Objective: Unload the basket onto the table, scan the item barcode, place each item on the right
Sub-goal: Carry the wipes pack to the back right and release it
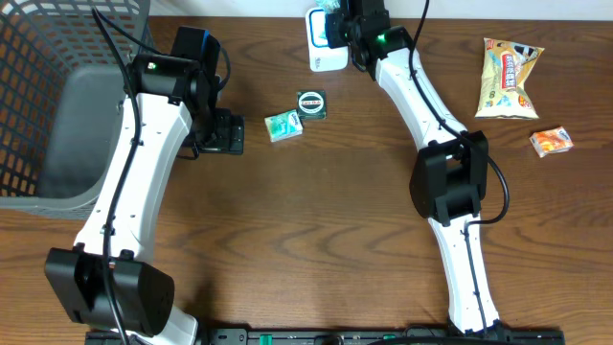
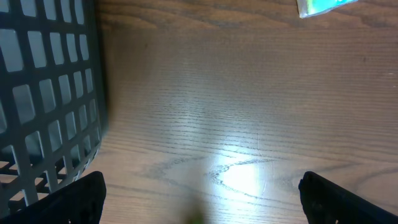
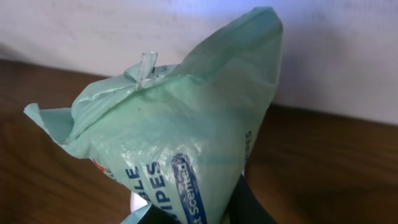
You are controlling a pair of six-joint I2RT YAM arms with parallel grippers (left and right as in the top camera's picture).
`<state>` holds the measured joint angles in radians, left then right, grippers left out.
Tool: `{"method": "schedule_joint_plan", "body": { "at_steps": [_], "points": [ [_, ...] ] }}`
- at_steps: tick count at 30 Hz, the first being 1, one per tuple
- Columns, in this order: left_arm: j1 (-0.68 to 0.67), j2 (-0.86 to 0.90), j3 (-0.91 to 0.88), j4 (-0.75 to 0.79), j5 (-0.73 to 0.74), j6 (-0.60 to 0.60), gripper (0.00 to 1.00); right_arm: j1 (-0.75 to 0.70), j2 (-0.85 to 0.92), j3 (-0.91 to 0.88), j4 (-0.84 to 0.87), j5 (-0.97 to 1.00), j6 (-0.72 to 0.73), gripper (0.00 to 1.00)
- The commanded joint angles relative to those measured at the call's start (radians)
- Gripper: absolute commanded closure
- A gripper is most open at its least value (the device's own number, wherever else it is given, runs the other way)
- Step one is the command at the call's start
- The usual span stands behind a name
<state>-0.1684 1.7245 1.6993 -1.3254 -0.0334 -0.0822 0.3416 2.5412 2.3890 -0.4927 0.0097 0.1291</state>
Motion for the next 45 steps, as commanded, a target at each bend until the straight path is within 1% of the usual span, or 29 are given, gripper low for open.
{"method": "schedule_joint_plan", "body": {
  "at_steps": [1, 8, 12, 15, 17, 20, 24, 26, 32, 37, 41, 45],
  "points": [
    [0.003, 0.003, -0.003, 0.0, -0.016, -0.009, 0.02, 0.001, -0.019, 0.006, -0.008, 0.006, 0.005, 0.99],
    [0.003, 0.003, -0.003, 0.0, -0.016, -0.009, 0.02, 0.006, -0.025, 0.005, -0.026, 0.002, 0.005, 0.99],
    [0.003, 0.003, -0.003, 0.0, -0.016, -0.009, 0.02, -0.034, -0.075, 0.006, -0.083, 0.11, 0.005, 0.99],
    [0.003, 0.003, -0.003, 0.0, -0.016, -0.009, 0.02, -0.095, -0.134, 0.006, -0.158, 0.206, 0.004, 0.99],
    [0.003, 0.003, -0.003, 0.0, -0.016, -0.009, 0.02, -0.147, -0.166, 0.006, -0.206, 0.238, -0.006, 0.99],
    [0.003, 0.003, -0.003, 0.0, -0.016, -0.009, 0.02, -0.217, -0.201, 0.006, -0.276, 0.291, -0.093, 0.99],
    [0.003, 0.003, -0.003, 0.0, -0.016, -0.009, 0.02, -0.312, -0.22, 0.006, -0.397, 0.454, -0.12, 0.99],
    [0.003, 0.003, -0.003, 0.0, -0.016, -0.009, 0.02, -0.366, -0.217, 0.005, -0.465, 0.482, -0.12, 0.99],
    [0.003, 0.003, -0.003, 0.0, -0.016, -0.009, 0.02, -0.513, -0.2, 0.003, -0.554, 0.474, -0.119, 0.99],
    [0.003, 0.003, -0.003, 0.0, -0.016, -0.009, 0.03, -0.604, -0.2, -0.014, -0.571, 0.348, -0.119, 0.99],
    [0.003, 0.003, -0.003, 0.0, -0.016, -0.009, 0.02, -0.657, -0.199, -0.039, -0.543, 0.263, -0.119, 0.99],
    [0.003, 0.003, -0.003, 0.0, -0.016, -0.009, 0.02, -0.695, -0.199, -0.108, -0.469, 0.238, -0.119, 0.99]
  ]
}}
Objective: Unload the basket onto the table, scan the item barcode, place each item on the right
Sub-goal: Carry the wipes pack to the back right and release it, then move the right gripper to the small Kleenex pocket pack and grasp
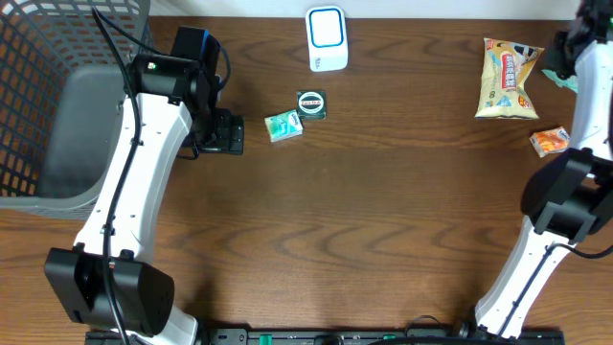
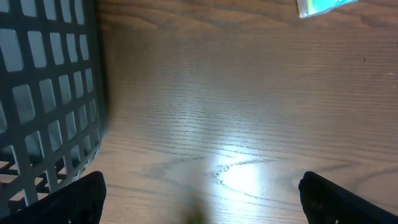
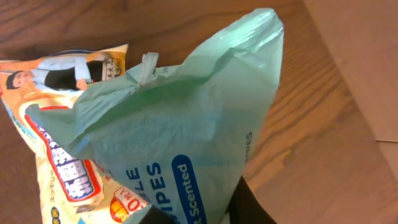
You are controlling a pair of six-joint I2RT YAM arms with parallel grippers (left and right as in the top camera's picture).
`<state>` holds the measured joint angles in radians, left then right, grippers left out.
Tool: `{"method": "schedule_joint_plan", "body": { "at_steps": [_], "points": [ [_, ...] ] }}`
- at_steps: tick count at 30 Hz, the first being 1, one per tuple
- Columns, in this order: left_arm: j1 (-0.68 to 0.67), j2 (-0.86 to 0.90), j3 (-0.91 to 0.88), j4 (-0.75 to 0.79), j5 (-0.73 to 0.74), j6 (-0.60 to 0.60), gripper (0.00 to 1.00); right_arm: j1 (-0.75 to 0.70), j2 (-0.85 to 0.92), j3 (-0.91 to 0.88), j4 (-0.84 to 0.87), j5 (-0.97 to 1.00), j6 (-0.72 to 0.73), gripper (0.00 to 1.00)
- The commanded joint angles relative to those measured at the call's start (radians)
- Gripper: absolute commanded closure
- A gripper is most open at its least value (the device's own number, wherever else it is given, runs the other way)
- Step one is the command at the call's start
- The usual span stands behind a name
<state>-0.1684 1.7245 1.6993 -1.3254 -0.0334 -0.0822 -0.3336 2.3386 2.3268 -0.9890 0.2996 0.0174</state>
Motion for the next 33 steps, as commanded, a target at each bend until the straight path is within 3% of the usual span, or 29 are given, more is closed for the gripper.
{"method": "schedule_joint_plan", "body": {
  "at_steps": [1, 8, 12, 14, 17, 22, 25, 30, 33],
  "points": [
    [0.003, 0.003, -0.003, 0.0, -0.016, -0.009, 0.02, -0.026, 0.003, -0.07, 0.05, -0.057, -0.005, 0.99],
    [0.003, 0.003, -0.003, 0.0, -0.016, -0.009, 0.02, -0.039, 0.003, -0.215, 0.153, -0.101, -0.003, 0.99],
    [0.003, 0.003, -0.003, 0.0, -0.016, -0.009, 0.02, -0.039, 0.002, -0.225, 0.154, -0.096, -0.004, 0.78],
    [0.003, 0.003, -0.003, 0.0, -0.016, -0.009, 0.02, -0.04, -0.006, -0.225, 0.148, -0.096, -0.004, 0.61],
    [0.003, 0.003, -0.003, 0.0, -0.016, -0.009, 0.02, -0.039, -0.031, -0.223, 0.137, -0.101, -0.004, 0.44],
    [0.003, 0.003, -0.003, 0.0, -0.016, -0.009, 0.02, -0.028, -0.115, -0.218, 0.123, -0.208, -0.004, 0.43],
    [0.003, 0.003, -0.003, 0.0, -0.016, -0.009, 0.02, -0.019, -0.192, -0.218, 0.122, -0.445, -0.003, 0.42],
    [0.003, 0.003, -0.003, 0.0, -0.016, -0.009, 0.02, -0.008, -0.26, -0.218, 0.144, -1.079, -0.003, 0.41],
    [0.003, 0.003, -0.003, 0.0, -0.016, -0.009, 0.02, 0.046, -0.254, -0.222, 0.166, -1.328, -0.003, 0.37]
  ]
}}
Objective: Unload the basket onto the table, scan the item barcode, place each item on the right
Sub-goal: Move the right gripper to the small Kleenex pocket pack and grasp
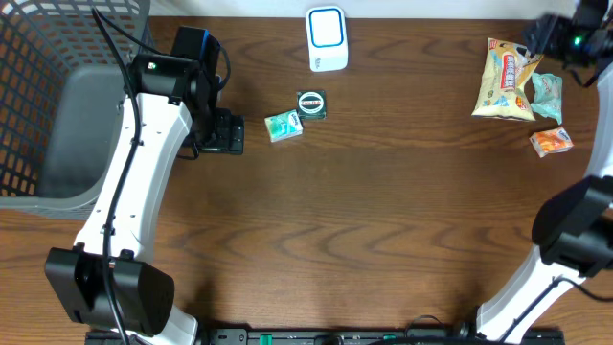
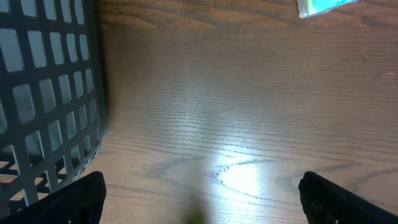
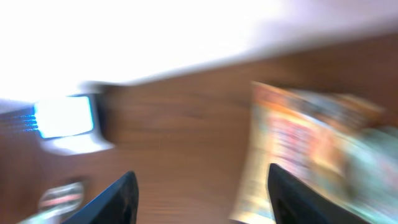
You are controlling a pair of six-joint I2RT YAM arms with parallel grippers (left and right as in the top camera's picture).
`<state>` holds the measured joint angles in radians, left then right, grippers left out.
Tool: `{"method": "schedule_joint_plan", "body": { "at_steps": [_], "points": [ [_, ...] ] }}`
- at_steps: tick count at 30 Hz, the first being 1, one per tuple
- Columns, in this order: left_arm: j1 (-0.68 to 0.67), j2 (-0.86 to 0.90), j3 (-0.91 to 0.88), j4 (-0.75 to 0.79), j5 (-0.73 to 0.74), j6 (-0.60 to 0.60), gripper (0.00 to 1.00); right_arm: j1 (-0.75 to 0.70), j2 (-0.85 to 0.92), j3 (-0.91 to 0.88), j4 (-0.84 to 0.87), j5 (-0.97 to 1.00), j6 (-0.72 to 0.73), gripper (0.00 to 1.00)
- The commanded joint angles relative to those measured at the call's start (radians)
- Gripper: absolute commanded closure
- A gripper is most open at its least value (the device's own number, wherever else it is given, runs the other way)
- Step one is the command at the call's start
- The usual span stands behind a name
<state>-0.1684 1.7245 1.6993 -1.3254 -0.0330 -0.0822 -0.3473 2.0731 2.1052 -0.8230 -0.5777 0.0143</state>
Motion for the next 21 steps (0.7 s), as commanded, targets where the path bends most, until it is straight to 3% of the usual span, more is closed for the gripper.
{"method": "schedule_joint_plan", "body": {
  "at_steps": [1, 9, 13, 18, 19, 21],
  "points": [
    [0.003, 0.003, -0.003, 0.0, -0.016, -0.009, 0.02, 0.078, 0.014, 0.0, -0.004, -0.454, 0.0, 0.37],
    [0.003, 0.003, -0.003, 0.0, -0.016, -0.009, 0.02, 0.389, 0.054, -0.017, -0.067, -0.246, -0.001, 0.31],
    [0.003, 0.003, -0.003, 0.0, -0.016, -0.009, 0.02, 0.586, 0.082, -0.021, -0.058, -0.06, -0.023, 0.01],
    [0.003, 0.003, -0.003, 0.0, -0.016, -0.009, 0.02, 0.745, 0.123, -0.021, -0.009, 0.209, 0.155, 0.01],
    [0.003, 0.003, -0.003, 0.0, -0.016, -0.009, 0.02, 0.77, 0.133, -0.021, -0.003, 0.246, 0.209, 0.03],
    [0.003, 0.003, -0.003, 0.0, -0.016, -0.009, 0.02, 0.807, 0.156, -0.021, 0.003, 0.295, 0.3, 0.2]
  ]
}}
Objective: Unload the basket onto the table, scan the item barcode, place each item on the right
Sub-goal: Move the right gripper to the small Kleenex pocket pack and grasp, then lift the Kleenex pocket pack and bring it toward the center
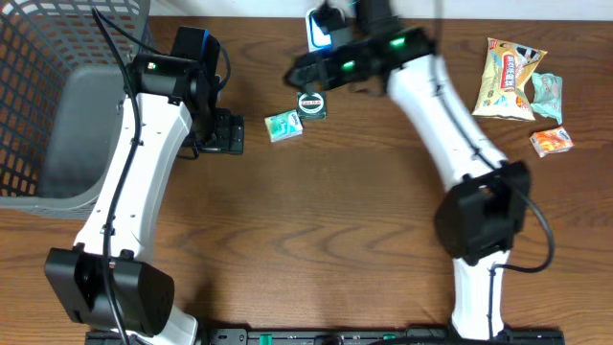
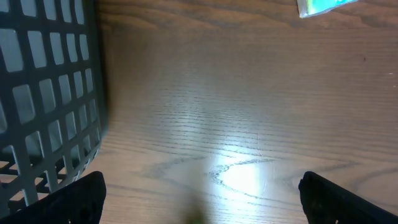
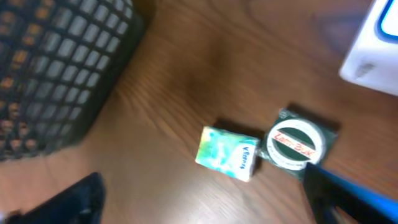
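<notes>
The white and blue scanner stands at the table's back edge, partly hidden by my right arm; its corner shows in the right wrist view. My right gripper hangs open and empty above a small teal box and a round green tin. The box and tin lie side by side in the overhead view. A green wipes pack lies at the far right. My left gripper is open over bare wood beside the basket.
A dark mesh basket fills the far left; its wall is close to my left fingers. A yellow snack bag and an orange packet lie by the wipes pack at the right.
My right gripper, open at the far right by the snack bag, is now at the middle back over the tin and teal box. The left arm has not moved.
My right gripper held the green wipes pack at the scanner. Then it held the pack at the far right over the snack bag. Then the pack lay beside the bag and the gripper was open. Now the empty gripper is above the tin and teal box.
</notes>
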You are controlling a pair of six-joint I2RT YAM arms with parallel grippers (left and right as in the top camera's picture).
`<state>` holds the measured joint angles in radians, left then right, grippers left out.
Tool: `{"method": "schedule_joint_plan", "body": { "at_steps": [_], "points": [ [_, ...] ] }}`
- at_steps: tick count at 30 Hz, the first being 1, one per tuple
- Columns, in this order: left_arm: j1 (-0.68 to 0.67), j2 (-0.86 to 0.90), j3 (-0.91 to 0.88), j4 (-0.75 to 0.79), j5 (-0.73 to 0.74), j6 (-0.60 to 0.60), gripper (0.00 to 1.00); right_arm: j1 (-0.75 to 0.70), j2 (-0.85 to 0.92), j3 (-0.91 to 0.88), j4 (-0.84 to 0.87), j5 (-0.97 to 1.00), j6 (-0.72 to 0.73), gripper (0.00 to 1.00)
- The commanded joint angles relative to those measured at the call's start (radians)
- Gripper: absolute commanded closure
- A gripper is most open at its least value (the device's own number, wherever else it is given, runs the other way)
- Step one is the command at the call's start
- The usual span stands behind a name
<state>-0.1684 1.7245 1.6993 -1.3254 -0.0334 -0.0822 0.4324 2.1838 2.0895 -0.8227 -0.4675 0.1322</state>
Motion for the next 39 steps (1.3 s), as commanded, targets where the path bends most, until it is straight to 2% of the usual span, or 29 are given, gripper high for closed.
{"method": "schedule_joint_plan", "body": {
  "at_steps": [1, 2, 3, 5, 7, 13, 16, 18, 21, 28, 39],
  "points": [
    [0.003, 0.003, -0.003, 0.0, -0.016, -0.009, 0.02, 0.044, 0.059, -0.006, 0.002, 0.207, 0.24, 0.28],
    [0.003, 0.003, -0.003, 0.0, -0.016, -0.009, 0.02, 0.056, 0.072, -0.006, 0.0, 0.224, 0.294, 0.36],
    [0.003, 0.003, -0.003, 0.0, -0.016, -0.01, 0.03, 0.069, 0.088, -0.006, -0.003, 0.23, 0.365, 0.37],
    [0.003, 0.003, -0.003, 0.0, -0.016, -0.009, 0.02, 0.085, 0.115, -0.006, -0.006, 0.229, 0.48, 0.33],
    [0.003, 0.003, -0.003, 0.0, -0.016, -0.009, 0.02, 0.098, 0.142, -0.006, -0.013, 0.225, 0.595, 0.32],
    [0.003, 0.003, -0.003, 0.0, -0.016, -0.009, 0.02, 0.105, 0.186, -0.006, -0.055, 0.222, 0.761, 0.3],
    [0.003, 0.003, -0.003, 0.0, -0.016, -0.009, 0.02, 0.105, 0.19, -0.008, -0.064, 0.222, 0.808, 0.27],
    [0.003, 0.003, -0.003, 0.0, -0.016, -0.009, 0.02, 0.105, 0.19, -0.008, -0.064, 0.222, 0.83, 0.21],
    [0.003, 0.003, -0.003, 0.0, -0.016, -0.009, 0.02, 0.108, 0.191, -0.009, -0.061, 0.222, 0.858, 0.21],
    [0.003, 0.003, -0.003, 0.0, -0.016, -0.009, 0.02, 0.139, 0.192, -0.014, -0.047, 0.285, 0.914, 0.3],
    [0.003, 0.003, -0.003, 0.0, -0.016, -0.009, 0.02, 0.174, 0.192, -0.102, 0.061, 0.338, 0.956, 0.37]
  ]
}}
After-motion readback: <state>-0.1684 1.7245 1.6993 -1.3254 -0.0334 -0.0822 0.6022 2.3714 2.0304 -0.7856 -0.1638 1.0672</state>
